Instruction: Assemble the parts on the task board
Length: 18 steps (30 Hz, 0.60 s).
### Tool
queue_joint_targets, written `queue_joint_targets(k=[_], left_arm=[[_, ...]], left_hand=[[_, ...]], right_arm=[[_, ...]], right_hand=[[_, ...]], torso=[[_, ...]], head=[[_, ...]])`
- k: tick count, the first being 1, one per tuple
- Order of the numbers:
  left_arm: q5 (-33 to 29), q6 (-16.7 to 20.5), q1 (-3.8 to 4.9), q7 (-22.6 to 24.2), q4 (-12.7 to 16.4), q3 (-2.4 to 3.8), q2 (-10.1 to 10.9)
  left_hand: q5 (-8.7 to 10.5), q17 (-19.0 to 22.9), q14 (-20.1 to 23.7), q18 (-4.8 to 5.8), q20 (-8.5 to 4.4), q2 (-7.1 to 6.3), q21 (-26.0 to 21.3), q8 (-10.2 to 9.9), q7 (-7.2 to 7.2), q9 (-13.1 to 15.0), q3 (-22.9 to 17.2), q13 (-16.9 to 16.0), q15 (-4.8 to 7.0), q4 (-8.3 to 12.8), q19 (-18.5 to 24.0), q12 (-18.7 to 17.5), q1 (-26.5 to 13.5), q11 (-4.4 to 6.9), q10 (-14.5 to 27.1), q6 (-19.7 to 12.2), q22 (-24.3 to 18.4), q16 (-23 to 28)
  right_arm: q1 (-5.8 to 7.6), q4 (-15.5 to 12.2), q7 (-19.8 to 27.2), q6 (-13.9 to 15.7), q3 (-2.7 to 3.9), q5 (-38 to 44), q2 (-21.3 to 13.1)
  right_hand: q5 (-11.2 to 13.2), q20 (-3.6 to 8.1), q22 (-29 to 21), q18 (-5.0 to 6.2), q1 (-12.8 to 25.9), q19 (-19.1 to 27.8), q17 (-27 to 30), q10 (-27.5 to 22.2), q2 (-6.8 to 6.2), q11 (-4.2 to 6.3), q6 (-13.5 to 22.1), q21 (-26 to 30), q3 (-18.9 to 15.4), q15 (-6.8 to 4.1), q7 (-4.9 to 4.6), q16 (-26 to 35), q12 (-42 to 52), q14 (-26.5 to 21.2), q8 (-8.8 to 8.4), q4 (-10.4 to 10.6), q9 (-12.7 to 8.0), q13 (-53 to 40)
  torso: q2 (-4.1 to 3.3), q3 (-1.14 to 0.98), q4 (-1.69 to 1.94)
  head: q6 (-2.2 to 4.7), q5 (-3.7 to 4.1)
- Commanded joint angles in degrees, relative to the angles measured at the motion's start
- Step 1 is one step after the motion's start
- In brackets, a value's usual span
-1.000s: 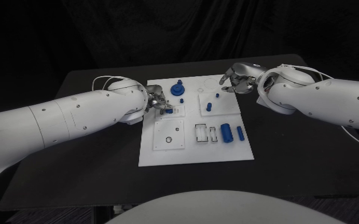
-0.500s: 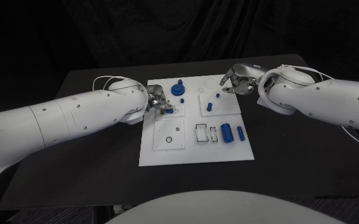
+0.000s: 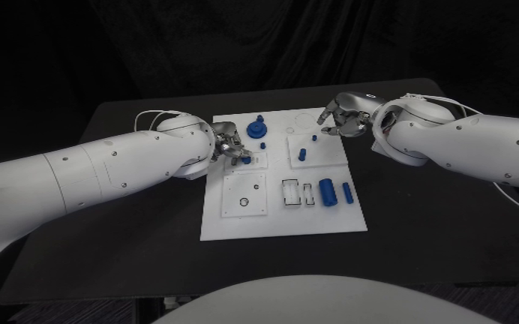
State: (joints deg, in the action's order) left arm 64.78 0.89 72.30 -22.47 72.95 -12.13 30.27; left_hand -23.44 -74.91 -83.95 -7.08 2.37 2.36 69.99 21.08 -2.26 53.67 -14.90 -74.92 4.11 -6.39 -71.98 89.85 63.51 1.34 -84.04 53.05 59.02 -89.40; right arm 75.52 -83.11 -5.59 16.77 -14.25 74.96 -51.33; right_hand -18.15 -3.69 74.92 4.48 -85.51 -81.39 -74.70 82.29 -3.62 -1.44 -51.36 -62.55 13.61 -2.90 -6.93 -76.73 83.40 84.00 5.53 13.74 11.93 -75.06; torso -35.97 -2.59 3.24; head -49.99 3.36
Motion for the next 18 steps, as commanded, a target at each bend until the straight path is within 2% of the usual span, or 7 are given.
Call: queue_joint_targets(k=[1, 18], left_arm=[[-0.16, 0.16, -0.12, 1.47, 0.07, 0.03, -0.37], [-0.16, -1.37, -0.17, 0.37, -0.76, 0.03, -0.78]], left_hand=[[-0.02, -13.12, -5.13, -0.03, -0.32, -0.56, -0.22, -0.01, -0.07, 0.19, -0.51, -15.08, 0.35, 0.00, -0.09, 0.15, -0.16, 0.33, -5.96, 0.52, 0.05, 0.32], [0.67, -12.95, -5.05, -0.04, -0.38, -0.72, -0.38, -0.06, -0.01, 0.52, -1.00, -15.08, 0.41, -0.04, -0.06, 0.15, -0.76, 0.38, -5.96, 0.73, 0.02, 0.41]], right_arm=[[-0.15, -0.03, -1.08, -0.68, 0.03, 0.12, 0.04], [-0.15, 0.19, -1.37, -1.38, 0.04, 0.12, 0.24]], right_hand=[[-0.28, 0.13, 7.65, 0.94, -0.71, 0.34, 0.04, -0.46, -0.01, 0.03, -0.20, 0.38, 0.24, 0.29, -0.12, 0.33, -0.27, 1.93, -0.20, 0.01, -0.09, -3.95], [-0.28, 0.13, 7.54, 1.01, -0.84, 0.47, 0.25, -0.60, -0.10, 0.00, -0.22, 0.80, 0.33, 0.30, -0.15, 0.52, -0.39, 1.87, -0.26, -0.15, -0.11, -3.76]], torso=[[-0.02, -0.02, -0.06], [0.02, -0.03, -0.05]], head=[[-0.01, -0.10], [-0.01, -0.36]])
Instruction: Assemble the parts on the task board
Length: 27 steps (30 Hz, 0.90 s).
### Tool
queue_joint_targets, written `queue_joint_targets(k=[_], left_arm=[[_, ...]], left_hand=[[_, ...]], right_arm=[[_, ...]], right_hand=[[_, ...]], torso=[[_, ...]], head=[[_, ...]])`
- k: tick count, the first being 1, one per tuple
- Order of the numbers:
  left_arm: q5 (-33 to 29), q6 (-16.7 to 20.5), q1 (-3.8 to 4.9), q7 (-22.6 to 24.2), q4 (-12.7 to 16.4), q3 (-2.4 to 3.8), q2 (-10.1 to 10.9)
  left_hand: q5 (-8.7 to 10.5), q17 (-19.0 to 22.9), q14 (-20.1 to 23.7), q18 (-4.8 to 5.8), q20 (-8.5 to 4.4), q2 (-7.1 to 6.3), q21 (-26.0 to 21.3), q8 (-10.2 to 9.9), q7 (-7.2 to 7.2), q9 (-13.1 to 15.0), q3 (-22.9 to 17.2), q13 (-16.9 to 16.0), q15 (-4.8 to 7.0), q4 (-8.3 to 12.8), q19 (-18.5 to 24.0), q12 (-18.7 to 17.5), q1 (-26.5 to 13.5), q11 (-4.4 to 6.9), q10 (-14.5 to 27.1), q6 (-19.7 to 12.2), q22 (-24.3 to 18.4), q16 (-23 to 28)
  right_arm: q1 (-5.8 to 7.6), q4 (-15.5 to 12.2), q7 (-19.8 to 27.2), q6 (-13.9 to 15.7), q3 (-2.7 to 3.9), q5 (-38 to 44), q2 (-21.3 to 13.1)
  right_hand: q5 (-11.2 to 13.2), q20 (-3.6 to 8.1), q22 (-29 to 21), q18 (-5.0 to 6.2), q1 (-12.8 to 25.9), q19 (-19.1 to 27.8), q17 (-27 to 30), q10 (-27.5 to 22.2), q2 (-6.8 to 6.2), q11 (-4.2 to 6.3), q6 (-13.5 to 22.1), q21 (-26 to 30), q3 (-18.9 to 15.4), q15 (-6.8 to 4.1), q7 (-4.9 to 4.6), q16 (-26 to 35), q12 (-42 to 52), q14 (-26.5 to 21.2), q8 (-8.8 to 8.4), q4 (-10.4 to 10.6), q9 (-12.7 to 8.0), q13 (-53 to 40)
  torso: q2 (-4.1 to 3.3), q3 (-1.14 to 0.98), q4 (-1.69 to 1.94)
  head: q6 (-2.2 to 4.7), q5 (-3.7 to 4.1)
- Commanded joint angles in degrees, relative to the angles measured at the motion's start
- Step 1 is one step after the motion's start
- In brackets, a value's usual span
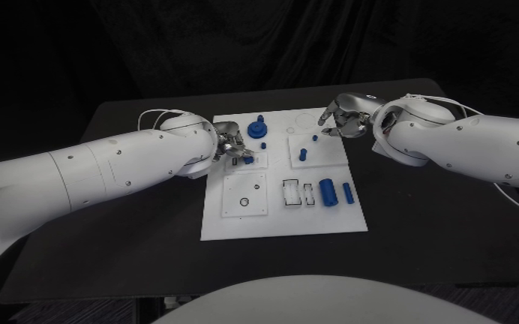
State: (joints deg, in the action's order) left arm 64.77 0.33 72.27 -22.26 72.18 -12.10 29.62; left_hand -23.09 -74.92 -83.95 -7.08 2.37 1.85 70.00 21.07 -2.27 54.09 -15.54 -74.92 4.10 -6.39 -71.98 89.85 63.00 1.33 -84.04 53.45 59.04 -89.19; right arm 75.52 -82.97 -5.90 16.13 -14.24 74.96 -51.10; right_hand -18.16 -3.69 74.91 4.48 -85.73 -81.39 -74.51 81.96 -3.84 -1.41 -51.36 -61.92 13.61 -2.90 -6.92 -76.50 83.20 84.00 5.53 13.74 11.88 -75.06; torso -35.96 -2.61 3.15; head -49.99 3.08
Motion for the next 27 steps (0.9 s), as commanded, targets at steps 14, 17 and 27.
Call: queue_joint_targets(k=[14, 17, 27], left_arm=[[-0.15, 1.28, -0.16, 1.30, 0.46, 0.00, 0.40], [-0.15, 1.67, -0.16, 1.54, 0.47, 0.00, 0.60], [-0.15, 2.28, -0.17, 2.08, 0.38, 0.00, 1.13]], left_hand=[[-0.10, -13.01, -5.08, -0.02, -0.54, -0.71, -0.42, 0.14, 0.33, 0.77, -1.47, -15.08, 0.62, 0.70, -0.26, 0.15, -0.40, 0.67, -5.96, 1.17, 0.28, 0.18], [-0.16, -12.97, -5.07, -0.02, -0.57, -0.82, -0.41, 0.09, 0.35, 0.82, -1.60, -15.08, 0.65, 0.82, -0.29, 0.15, -0.39, 0.69, -5.96, 1.14, 0.32, 0.20], [-0.22, -12.86, -5.01, -0.03, -0.61, -1.02, -0.51, -0.09, 0.34, 0.90, -1.88, -15.08, 0.68, 1.05, -0.26, 0.15, -0.38, 0.70, -5.96, 0.97, 0.26, 0.26]], right_arm=[[-0.17, 0.15, -1.24, -1.11, 0.03, 0.12, -0.02], [-0.19, 0.16, -1.24, -1.13, 0.03, 0.12, -0.02], [-0.24, 0.19, -1.25, -1.27, 0.03, 0.12, -0.06]], right_hand=[[-0.28, 0.12, 7.44, 1.08, -0.73, 0.59, 0.26, -0.45, -0.02, 0.00, -0.09, 0.56, 0.42, 0.30, -0.20, 0.49, -0.36, 1.79, -0.43, -0.31, -0.12, -3.53], [-0.28, 0.12, 7.44, 1.08, -0.74, 0.60, 0.28, -0.47, -0.03, 0.01, -0.07, 0.57, 0.43, 0.30, -0.20, 0.50, -0.37, 1.78, -0.45, -0.32, -0.13, -3.51], [-0.29, 0.12, 7.39, 1.11, -0.76, 0.66, 0.36, -0.50, -0.08, 0.03, 0.00, 0.77, 0.46, 0.29, -0.21, 0.58, -0.40, 1.75, -0.53, -0.36, -0.15, -3.47]], torso=[[0.03, 0.06, 0.10], [0.02, 0.09, 0.08], [0.03, 0.04, 0.13]], head=[[-0.01, -0.28], [-0.01, -0.29], [-0.01, -0.20]])
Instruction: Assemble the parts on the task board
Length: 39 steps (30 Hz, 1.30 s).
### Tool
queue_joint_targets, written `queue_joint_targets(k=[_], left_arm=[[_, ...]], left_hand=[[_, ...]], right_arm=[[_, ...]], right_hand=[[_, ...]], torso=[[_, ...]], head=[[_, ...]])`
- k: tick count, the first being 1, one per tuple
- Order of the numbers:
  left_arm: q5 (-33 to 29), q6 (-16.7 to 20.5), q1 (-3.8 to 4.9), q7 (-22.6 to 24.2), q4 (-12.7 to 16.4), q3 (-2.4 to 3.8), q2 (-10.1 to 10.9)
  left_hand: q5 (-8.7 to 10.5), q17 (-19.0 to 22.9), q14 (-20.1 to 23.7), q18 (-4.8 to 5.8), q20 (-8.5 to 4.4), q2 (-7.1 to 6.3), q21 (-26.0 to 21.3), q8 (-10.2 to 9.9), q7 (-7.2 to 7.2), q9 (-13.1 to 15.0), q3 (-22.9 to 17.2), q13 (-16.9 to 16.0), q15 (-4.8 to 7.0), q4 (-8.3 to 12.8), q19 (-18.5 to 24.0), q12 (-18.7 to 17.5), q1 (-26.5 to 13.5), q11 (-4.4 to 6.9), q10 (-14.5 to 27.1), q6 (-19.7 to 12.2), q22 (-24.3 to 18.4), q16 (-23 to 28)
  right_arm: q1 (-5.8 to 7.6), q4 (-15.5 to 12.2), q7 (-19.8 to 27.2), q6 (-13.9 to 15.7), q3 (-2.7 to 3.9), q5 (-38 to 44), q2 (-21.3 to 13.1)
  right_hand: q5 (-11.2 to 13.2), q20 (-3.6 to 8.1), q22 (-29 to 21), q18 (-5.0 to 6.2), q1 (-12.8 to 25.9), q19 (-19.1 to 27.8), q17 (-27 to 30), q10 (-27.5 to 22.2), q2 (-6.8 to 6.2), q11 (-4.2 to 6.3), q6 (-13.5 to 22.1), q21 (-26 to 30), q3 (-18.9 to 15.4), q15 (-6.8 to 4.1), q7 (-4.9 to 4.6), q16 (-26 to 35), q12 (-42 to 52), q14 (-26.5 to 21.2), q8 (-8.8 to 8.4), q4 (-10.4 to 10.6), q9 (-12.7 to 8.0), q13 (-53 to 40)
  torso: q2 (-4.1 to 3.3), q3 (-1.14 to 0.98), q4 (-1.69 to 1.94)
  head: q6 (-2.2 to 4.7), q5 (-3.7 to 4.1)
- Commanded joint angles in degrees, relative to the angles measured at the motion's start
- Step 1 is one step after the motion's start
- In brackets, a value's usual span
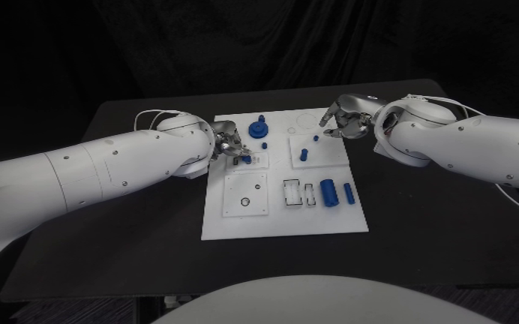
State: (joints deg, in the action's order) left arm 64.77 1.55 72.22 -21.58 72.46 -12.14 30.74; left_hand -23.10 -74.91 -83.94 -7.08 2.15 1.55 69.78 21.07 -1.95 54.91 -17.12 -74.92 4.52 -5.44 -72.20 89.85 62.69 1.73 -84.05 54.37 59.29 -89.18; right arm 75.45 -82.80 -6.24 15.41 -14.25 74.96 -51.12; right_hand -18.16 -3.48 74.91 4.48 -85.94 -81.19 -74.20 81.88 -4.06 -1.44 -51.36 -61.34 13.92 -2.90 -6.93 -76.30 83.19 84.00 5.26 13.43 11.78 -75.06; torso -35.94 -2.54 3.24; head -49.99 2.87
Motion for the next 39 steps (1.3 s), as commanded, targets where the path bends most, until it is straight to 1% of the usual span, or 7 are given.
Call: queue_joint_targets(k=[1, 7, 13, 17, 27, 39], left_arm=[[-0.15, 1.05, -0.11, 1.43, 0.10, 0.05, 0.05], [-0.15, 0.97, -0.12, 1.62, 0.02, 0.05, 0.16], [-0.15, 0.36, -0.12, 1.58, -0.05, 0.05, 0.16], [-0.15, -0.50, -0.13, 1.29, 0.01, 0.05, 0.15], [-0.15, -1.86, -0.23, 0.79, 0.09, 0.05, 0.10], [-0.15, -1.92, -0.46, 0.65, 0.12, 0.05, -0.08]], left_hand=[[-0.21, -12.86, -5.01, -0.03, -0.39, -0.72, -0.29, -0.09, 0.02, 0.08, -0.30, -15.08, 0.26, 0.09, -0.03, 0.15, -0.08, 0.30, -5.95, 0.04, 0.01, 0.26], [-0.22, -12.77, -4.97, -0.05, -0.41, -0.77, -0.38, -0.15, 0.02, 0.12, -0.43, -15.08, 0.26, 0.19, 0.03, 0.15, -0.05, 0.30, -5.95, -0.01, -0.08, 0.30], [-0.11, -12.65, -4.91, -0.08, -0.42, -0.82, -0.58, -0.37, -0.03, 0.22, -0.85, -15.08, 0.26, 0.43, 0.16, 0.15, 0.00, 0.27, -5.95, -0.22, -0.24, 0.37], [0.05, -12.52, -4.84, -0.09, -0.42, -0.86, -0.67, -0.46, -0.07, 0.27, -1.01, -15.08, 0.24, 0.53, 0.23, 0.15, 0.00, 0.24, -5.95, -0.29, -0.32, 0.44], [0.32, -12.44, -4.80, -0.11, -0.41, -0.86, -0.82, -0.61, -0.13, 0.35, -1.30, -15.08, 0.21, 0.64, 0.33, 0.15, -0.04, 0.20, -5.95, -0.39, -0.41, 0.48], [0.67, -12.37, -4.76, -0.10, -0.39, -0.72, -0.88, -0.77, -0.21, 0.46, -1.64, -15.08, 0.16, 0.64, 0.35, 0.15, -0.21, 0.13, -5.95, -0.45, -0.37, 0.53]], right_arm=[[-0.19, 0.02, -0.91, -0.57, 0.04, 0.12, -0.03], [-0.25, 0.04, -0.90, -0.67, 0.04, 0.12, -0.01], [-0.30, 0.05, -0.93, -0.83, 0.04, 0.12, 0.04], [-0.32, 0.07, -1.02, -1.07, 0.04, 0.12, 0.07], [-0.34, 0.08, -1.05, -1.19, 0.04, 0.12, 0.13], [-0.35, 0.25, -0.97, -1.19, 0.04, -1.31, 0.22]], right_hand=[[-0.29, -0.09, 7.39, 1.11, -0.54, 0.46, 0.05, -0.42, 0.14, 0.06, 0.01, 0.20, 0.14, 0.29, -0.21, 0.38, -0.39, 1.75, -0.26, -0.05, -0.05, -3.48], [-0.28, -0.08, 7.36, 1.13, -0.53, 0.49, 0.16, -0.48, 0.10, 0.07, 0.07, 0.31, 0.16, 0.28, -0.22, 0.48, -0.44, 1.72, -0.33, -0.07, -0.08, -3.40], [-0.27, -0.08, 7.32, 1.16, -0.51, 0.55, 0.21, -0.53, 0.07, 0.08, 0.15, 0.48, 0.18, 0.28, -0.23, 0.53, -0.49, 1.69, -0.40, -0.07, -0.10, -3.33], [-0.27, -0.08, 7.32, 1.16, -0.51, 0.55, 0.21, -0.53, 0.07, 0.08, 0.15, 0.48, 0.18, 0.28, -0.23, 0.53, -0.49, 1.69, -0.40, -0.07, -0.10, -3.33], [-0.26, -0.08, 7.29, 1.17, -0.49, 0.58, 0.30, -0.60, 0.05, 0.09, 0.18, 0.59, 0.19, 0.27, -0.23, 0.62, -0.55, 1.66, -0.43, -0.08, -0.12, -3.26], [-0.25, -0.08, 7.26, 1.19, -0.47, 0.62, 0.35, -0.62, 0.01, 0.10, 0.22, 0.70, 0.20, 0.27, -0.23, 0.66, -0.57, 1.64, -0.49, -0.09, -0.13, -3.23]], torso=[[0.01, -0.03, 0.05], [0.02, -0.05, 0.00], [-0.01, 0.03, 0.03], [-0.02, 0.04, 0.06], [0.01, -0.06, 0.02], [0.02, -0.07, -0.08]], head=[[-0.01, -0.01], [-0.01, -0.13], [-0.01, -0.22], [-0.01, -0.24], [-0.01, -0.24], [-0.01, -0.21]])
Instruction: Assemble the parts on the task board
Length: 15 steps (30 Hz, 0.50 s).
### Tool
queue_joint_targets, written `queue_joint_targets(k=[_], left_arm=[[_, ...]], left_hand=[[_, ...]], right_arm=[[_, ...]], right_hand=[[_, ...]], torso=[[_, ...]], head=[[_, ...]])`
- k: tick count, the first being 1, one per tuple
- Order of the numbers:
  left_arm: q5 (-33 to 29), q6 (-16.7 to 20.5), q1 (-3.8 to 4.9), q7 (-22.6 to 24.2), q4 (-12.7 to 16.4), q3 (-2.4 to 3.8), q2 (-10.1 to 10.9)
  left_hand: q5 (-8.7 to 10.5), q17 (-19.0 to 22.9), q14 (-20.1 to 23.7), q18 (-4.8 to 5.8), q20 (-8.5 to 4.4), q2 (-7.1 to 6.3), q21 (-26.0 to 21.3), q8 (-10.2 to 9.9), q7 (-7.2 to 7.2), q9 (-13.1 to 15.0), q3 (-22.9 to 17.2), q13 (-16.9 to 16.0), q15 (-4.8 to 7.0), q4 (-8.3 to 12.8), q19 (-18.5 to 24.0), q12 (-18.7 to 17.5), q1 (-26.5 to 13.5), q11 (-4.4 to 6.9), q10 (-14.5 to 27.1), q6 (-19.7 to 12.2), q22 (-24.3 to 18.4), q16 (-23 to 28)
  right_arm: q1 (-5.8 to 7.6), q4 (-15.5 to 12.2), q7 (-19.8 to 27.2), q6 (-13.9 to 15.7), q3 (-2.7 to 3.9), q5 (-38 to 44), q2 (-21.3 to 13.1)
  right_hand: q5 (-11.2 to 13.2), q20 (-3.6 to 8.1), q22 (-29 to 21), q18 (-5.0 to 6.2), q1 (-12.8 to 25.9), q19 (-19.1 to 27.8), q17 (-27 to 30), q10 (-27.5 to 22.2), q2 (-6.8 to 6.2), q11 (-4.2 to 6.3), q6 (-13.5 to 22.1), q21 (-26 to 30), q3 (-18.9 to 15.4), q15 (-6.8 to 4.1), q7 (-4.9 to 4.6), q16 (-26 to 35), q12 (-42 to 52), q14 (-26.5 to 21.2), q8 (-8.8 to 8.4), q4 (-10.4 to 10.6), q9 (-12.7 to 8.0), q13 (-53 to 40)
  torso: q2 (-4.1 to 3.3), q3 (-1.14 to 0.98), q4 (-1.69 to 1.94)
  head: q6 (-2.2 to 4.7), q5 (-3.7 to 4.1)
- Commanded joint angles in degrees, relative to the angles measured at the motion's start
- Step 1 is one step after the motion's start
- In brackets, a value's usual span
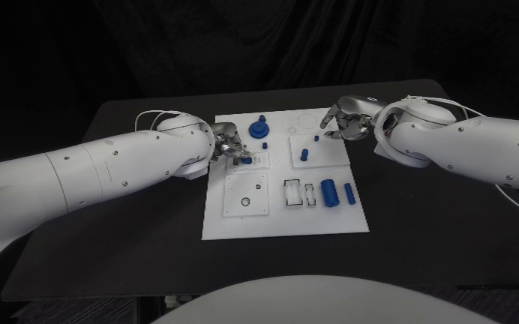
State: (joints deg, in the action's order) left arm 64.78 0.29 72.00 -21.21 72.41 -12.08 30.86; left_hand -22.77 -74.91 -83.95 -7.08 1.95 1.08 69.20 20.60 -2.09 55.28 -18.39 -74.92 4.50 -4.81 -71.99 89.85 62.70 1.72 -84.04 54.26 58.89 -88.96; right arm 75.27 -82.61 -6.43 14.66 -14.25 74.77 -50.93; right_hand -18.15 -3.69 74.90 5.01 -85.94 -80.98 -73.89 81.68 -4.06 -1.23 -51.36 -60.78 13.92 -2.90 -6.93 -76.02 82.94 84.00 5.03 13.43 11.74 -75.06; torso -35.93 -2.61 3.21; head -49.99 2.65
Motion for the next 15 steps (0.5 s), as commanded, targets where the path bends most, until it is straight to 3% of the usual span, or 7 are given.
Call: queue_joint_targets(k=[1, 11, 12, 15], left_arm=[[-0.15, -0.54, -0.27, 0.30, 0.18, -0.01, -0.23], [-0.15, 0.24, -0.50, 0.77, 0.11, -0.01, -0.43], [-0.15, 0.32, -0.51, 0.84, 0.10, -0.01, -0.42], [-0.15, 0.59, -0.54, 1.11, 0.07, -0.01, -0.42]], left_hand=[[0.34, -12.37, -4.76, -0.10, -0.19, -0.26, -0.31, -0.29, -0.06, 0.09, -0.38, -15.08, 0.17, 0.00, 0.14, 0.15, -0.21, 0.14, -5.96, -0.34, 0.03, 0.31], [1.26, -12.36, -4.75, -0.10, -0.13, -0.29, -0.45, -0.64, -0.20, 0.25, -0.78, -15.08, 0.10, 0.00, 0.18, 0.15, -0.58, 0.03, -5.96, -0.52, 0.06, 0.32], [3.92, -12.22, -4.67, -0.08, 0.03, -0.28, -0.62, -1.52, -0.55, 0.13, -0.67, -15.08, -0.12, -0.69, 0.22, 0.15, -1.73, -0.24, -5.96, -1.08, 0.10, 0.41], [6.98, -12.17, -4.65, -0.07, 0.31, -0.37, -0.84, -3.00, -1.11, -0.36, 0.07, -15.08, -0.48, -1.97, 0.29, 0.15, -3.43, -0.70, -5.96, -1.70, 0.14, 0.45]], right_arm=[[-0.16, 0.08, -0.77, -0.46, 0.04, -1.39, 0.04], [-0.16, 0.20, -0.73, -0.56, 0.04, -2.43, 0.05], [-0.16, 0.21, -0.74, -0.58, 0.04, -2.45, 0.05], [-0.17, 0.24, -0.75, -0.64, 0.04, -2.49, 0.06]], right_hand=[[-0.25, 0.13, 7.27, 0.66, -0.48, 0.41, 0.04, -0.42, 0.01, -0.10, 0.22, 0.13, 0.21, 0.26, -0.23, 0.38, -0.31, 1.64, -0.25, -0.09, -0.09, -3.23], [-0.26, 0.14, 7.20, 0.70, -0.48, 0.49, 0.04, -0.50, 0.01, -0.10, 0.41, 0.39, 0.29, 0.25, -0.25, 0.38, -0.39, 1.62, -0.41, -0.12, -0.15, -3.13], [-0.26, 0.14, 7.20, 0.70, -0.48, 0.49, 0.03, -0.50, 0.01, -0.10, 0.45, 0.40, 0.30, 0.25, -0.25, 0.38, -0.39, 1.62, -0.44, -0.12, -0.16, -3.13], [-0.26, 0.14, 7.20, 0.70, -0.48, 0.49, 0.03, -0.50, 0.01, -0.10, 0.45, 0.40, 0.30, 0.25, -0.25, 0.38, -0.39, 1.62, -0.44, -0.12, -0.16, -3.13]], torso=[[0.01, 0.00, -0.05], [0.04, -0.01, -0.04], [0.02, 0.00, -0.04], [0.01, 0.01, -0.02]], head=[[-0.01, 0.00], [-0.01, 0.08], [-0.01, 0.06], [-0.01, 0.01]])
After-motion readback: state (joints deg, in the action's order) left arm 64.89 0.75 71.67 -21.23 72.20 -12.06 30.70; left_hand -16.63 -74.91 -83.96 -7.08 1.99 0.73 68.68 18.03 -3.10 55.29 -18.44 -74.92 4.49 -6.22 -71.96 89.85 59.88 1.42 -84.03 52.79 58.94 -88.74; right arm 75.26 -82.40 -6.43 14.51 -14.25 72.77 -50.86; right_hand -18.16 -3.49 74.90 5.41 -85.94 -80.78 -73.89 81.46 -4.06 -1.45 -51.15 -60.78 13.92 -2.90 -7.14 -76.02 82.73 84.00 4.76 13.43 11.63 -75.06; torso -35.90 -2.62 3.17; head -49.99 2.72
